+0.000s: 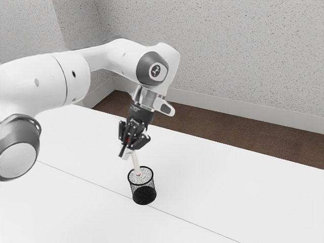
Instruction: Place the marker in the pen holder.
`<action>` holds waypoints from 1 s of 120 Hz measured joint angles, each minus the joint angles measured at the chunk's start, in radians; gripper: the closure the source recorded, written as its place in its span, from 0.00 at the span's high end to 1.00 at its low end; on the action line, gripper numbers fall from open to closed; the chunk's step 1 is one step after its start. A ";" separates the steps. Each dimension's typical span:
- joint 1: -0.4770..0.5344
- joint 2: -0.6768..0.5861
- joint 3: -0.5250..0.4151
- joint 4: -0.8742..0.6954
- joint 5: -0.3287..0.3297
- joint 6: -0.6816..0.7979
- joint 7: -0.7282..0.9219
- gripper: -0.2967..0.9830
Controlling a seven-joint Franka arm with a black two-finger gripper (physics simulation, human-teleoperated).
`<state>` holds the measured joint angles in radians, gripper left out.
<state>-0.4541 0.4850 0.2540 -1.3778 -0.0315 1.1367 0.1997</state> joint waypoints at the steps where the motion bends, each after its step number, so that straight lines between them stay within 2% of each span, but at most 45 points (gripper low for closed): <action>1: 0.000 0.001 0.000 0.000 0.000 0.001 0.000 0.19; 96: 0.013 0.132 0.003 -0.034 -0.031 0.122 -0.004 0.19; 120: 0.007 0.134 0.004 -0.047 -0.045 0.140 -0.007 0.50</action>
<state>-0.4469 0.6188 0.2576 -1.4247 -0.0770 1.2765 0.1930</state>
